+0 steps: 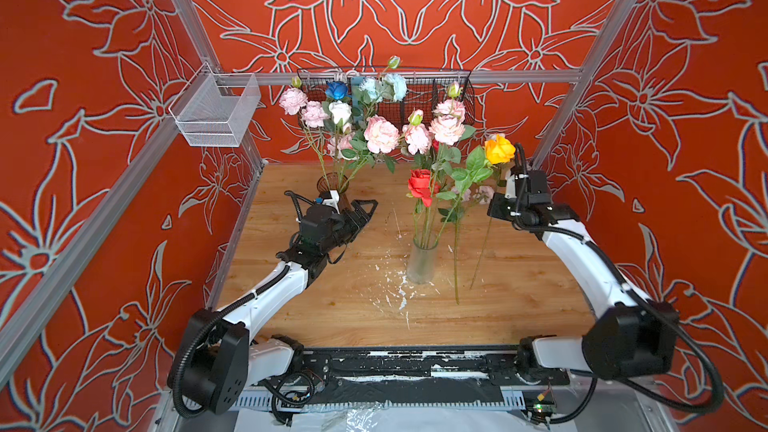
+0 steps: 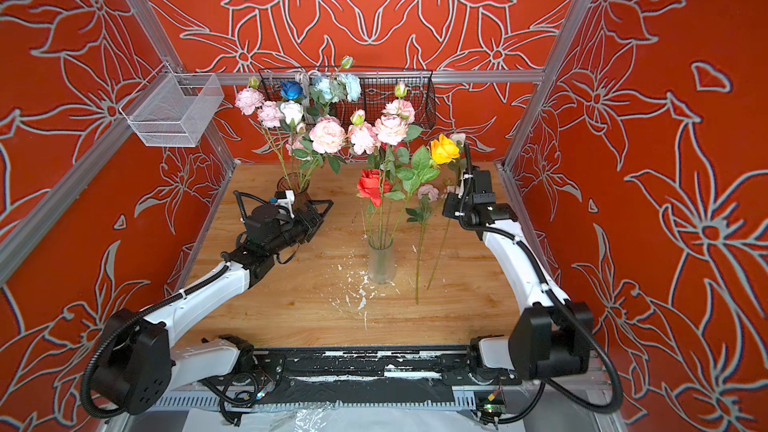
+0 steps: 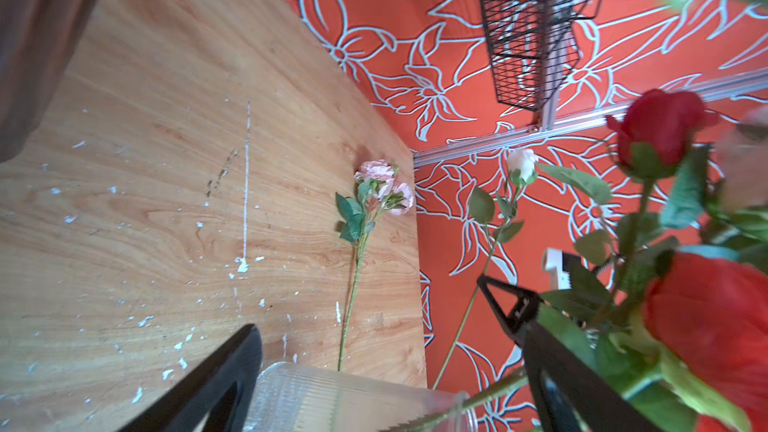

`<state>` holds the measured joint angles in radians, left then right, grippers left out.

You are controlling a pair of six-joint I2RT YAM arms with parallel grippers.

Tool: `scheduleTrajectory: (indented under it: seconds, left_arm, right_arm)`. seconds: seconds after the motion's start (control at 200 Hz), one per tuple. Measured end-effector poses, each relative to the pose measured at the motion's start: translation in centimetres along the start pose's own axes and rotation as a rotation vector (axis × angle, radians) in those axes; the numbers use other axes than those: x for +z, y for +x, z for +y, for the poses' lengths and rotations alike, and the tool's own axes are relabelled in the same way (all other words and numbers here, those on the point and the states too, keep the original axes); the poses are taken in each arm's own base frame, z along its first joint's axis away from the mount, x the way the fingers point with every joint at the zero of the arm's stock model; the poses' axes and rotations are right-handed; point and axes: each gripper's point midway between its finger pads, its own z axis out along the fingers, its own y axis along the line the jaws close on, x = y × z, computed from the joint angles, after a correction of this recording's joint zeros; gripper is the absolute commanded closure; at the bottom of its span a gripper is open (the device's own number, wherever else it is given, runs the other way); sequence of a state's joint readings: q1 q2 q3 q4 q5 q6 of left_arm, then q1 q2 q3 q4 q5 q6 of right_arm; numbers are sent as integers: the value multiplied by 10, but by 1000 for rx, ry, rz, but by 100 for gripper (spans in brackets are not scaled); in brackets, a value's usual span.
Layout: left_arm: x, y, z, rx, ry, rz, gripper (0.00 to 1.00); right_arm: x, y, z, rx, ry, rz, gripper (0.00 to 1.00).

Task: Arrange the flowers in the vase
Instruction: 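Lift the white rose stem high with the right gripper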

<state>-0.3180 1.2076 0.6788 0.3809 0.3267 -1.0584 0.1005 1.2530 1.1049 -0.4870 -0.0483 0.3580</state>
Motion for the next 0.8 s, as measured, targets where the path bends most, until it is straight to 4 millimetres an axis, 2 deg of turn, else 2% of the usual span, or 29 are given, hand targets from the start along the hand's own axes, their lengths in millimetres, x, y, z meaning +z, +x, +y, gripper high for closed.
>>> scheduleTrajectory:
  seconds: [0.115, 0.215, 0.39, 0.5, 0.636, 0.801]
  left_arm:
    - [-3, 4, -17, 36, 40, 5, 2]
    - [-6, 5, -37, 71, 88, 1, 2]
    - [-25, 11, -76, 126, 175, -22, 2]
    - [-50, 18, -92, 153, 215, -53, 2]
    - [-83, 14, -87, 145, 196, -134, 2]
    - [-104, 10, -46, 91, 61, -212, 2]
  right_arm:
    - [-36, 9, 3, 12, -45, -110, 100]
    - [-63, 16, -2, 24, -48, -186, 100]
    - [-110, 1, -5, 45, -71, -342, 100]
    - [-138, -8, 0, 43, -124, -431, 100]
    - [-175, -17, 19, 25, -272, -569, 100]
    - [-216, -25, 42, -3, -454, -705, 100]
